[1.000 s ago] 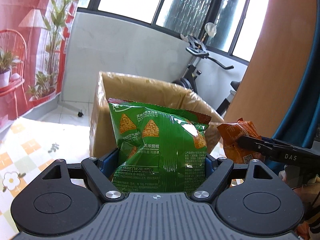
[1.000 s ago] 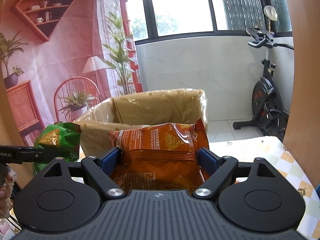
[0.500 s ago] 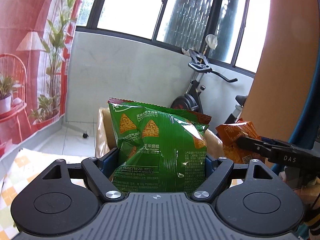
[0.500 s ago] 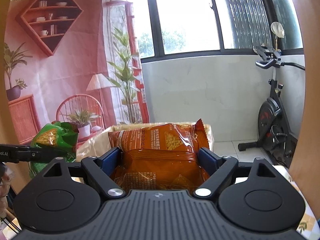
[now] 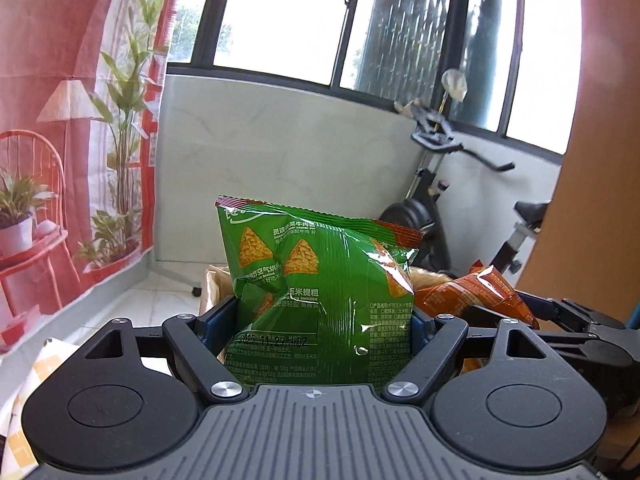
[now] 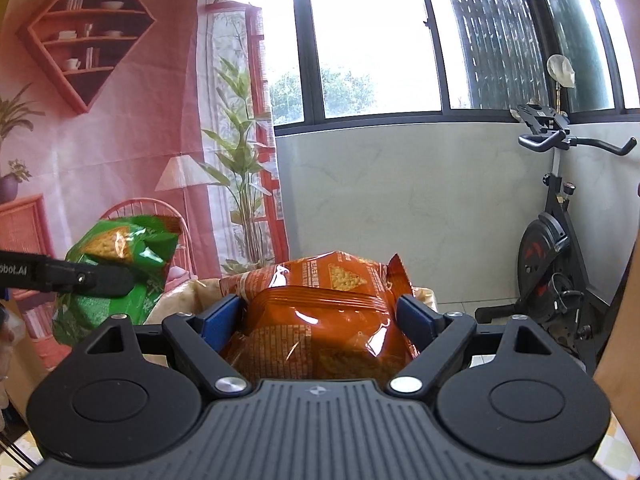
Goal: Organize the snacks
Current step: 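Open both tools to drop the green and orange bags into the box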
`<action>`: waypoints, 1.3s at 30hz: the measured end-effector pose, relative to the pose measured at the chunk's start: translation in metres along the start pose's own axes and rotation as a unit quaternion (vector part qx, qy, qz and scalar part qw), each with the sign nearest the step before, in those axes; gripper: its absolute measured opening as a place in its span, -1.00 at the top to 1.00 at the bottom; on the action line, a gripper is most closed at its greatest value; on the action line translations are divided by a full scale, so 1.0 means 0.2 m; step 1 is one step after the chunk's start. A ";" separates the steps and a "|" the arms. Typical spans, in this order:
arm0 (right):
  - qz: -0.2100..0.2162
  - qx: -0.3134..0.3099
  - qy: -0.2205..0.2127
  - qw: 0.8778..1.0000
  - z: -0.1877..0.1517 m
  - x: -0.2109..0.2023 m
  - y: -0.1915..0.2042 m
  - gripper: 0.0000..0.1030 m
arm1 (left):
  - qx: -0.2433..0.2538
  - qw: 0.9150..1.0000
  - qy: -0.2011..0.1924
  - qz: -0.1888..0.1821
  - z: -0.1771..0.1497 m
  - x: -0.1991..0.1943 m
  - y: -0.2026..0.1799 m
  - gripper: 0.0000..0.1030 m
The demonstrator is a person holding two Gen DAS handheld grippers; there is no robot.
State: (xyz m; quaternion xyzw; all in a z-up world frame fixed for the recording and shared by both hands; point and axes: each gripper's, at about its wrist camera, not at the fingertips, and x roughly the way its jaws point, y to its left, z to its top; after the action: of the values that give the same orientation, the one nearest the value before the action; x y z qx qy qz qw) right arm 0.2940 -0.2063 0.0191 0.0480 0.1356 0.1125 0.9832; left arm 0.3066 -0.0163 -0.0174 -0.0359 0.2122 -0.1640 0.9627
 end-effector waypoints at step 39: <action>-0.019 0.046 0.025 0.998 -0.18 -0.18 -0.06 -0.65 | 0.014 0.999 0.029 0.029 0.01 -0.10 0.03 -0.81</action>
State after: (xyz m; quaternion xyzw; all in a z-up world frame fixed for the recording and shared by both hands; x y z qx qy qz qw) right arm 0.2529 -0.2233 -0.0077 0.0879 0.1656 0.0883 0.9783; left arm 0.2916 -0.0033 -0.0093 -0.0118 0.2389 -0.1398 0.9609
